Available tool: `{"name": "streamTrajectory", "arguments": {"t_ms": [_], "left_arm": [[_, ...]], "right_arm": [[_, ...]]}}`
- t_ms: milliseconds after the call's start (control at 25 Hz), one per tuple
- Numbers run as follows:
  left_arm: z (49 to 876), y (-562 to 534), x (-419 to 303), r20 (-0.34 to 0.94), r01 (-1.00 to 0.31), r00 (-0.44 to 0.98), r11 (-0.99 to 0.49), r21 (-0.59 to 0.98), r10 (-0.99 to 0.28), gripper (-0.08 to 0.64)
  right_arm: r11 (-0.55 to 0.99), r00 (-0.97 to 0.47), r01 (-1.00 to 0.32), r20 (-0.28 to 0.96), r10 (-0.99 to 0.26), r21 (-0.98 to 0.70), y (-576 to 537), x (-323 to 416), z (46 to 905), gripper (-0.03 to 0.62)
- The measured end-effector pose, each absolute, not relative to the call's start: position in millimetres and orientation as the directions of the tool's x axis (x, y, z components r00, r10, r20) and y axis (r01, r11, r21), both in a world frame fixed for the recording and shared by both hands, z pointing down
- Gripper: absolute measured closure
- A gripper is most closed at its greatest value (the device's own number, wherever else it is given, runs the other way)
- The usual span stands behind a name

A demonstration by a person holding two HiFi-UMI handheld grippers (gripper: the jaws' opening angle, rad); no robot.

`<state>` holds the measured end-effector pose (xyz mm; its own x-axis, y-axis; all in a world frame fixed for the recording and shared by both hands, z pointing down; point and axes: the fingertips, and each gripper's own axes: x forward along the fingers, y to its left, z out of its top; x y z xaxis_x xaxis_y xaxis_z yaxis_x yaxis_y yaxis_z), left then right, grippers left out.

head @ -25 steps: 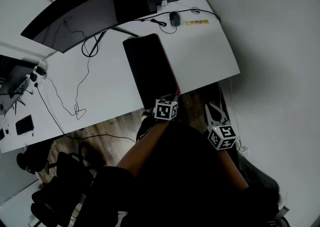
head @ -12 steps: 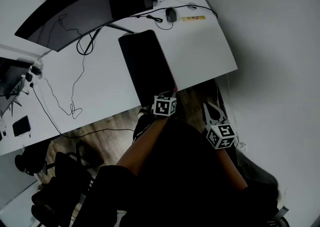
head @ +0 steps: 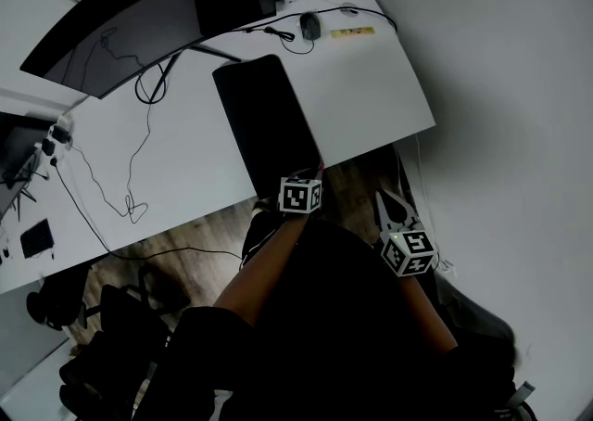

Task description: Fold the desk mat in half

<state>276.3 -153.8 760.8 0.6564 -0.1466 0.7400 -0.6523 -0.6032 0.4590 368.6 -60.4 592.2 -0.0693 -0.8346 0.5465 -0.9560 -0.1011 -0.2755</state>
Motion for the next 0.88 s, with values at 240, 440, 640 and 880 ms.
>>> {"name": "streamTrajectory", "arguments": {"t_ms": [240,440,640,880], "left_arm": [[754.1,-149.0,279.1,0.702,-0.619,0.704,-0.577,0.533,-0.107,0.478],[741.4,-147.1,273.6,0.676,-0.603,0.728,-0.574,0.554,-0.113,0.466],[709.5,-152.1,254.1,0.632,-0.601,0.754,-0.576,0.554,-0.178,0.466],[637.3,-167.7,198.9,0.509,-0.626,0.777,-0.533,0.569,-0.369,0.499]], "right_arm": [[-0.066,-0.106,-0.955,0.543,-0.833,-0.288,-68.8,360.3,592.2,0.594],[-0.027,-0.142,-0.954,0.528,-0.838,-0.298,-81.7,349.7,589.0,0.594],[0.035,-0.195,-0.952,0.514,-0.835,-0.305,-98.0,336.6,584.4,0.594],[0.168,-0.301,-0.937,0.464,-0.833,-0.306,-126.6,302.9,570.2,0.594]]}}
